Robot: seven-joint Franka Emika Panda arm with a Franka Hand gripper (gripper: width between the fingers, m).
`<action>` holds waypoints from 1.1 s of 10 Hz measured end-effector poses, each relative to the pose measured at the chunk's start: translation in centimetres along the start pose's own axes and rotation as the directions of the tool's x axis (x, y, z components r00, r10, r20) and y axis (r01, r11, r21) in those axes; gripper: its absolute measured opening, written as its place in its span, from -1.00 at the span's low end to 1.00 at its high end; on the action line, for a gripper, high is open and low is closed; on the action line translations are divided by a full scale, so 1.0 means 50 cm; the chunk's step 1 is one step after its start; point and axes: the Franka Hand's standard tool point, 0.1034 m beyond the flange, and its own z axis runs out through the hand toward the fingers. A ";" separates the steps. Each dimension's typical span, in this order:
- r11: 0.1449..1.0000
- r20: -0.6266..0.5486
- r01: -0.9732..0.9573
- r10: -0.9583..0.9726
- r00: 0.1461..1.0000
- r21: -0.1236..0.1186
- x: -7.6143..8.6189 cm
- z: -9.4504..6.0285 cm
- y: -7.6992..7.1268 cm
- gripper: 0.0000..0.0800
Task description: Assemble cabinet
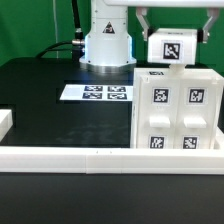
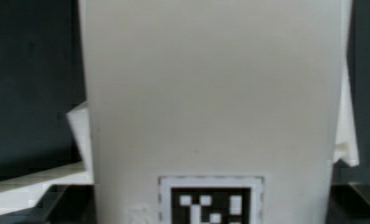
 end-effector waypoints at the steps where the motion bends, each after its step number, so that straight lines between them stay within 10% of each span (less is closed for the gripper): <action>1: 1.000 0.001 0.001 -0.001 1.000 -0.001 0.000 0.001 0.002 0.39; 11: 1.000 -0.023 0.012 -0.012 1.000 0.000 0.003 0.033 -0.001 0.39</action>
Offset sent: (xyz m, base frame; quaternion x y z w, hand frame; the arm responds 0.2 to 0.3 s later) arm -0.0052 0.0056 -0.0090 -0.0065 0.0052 0.0068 0.9999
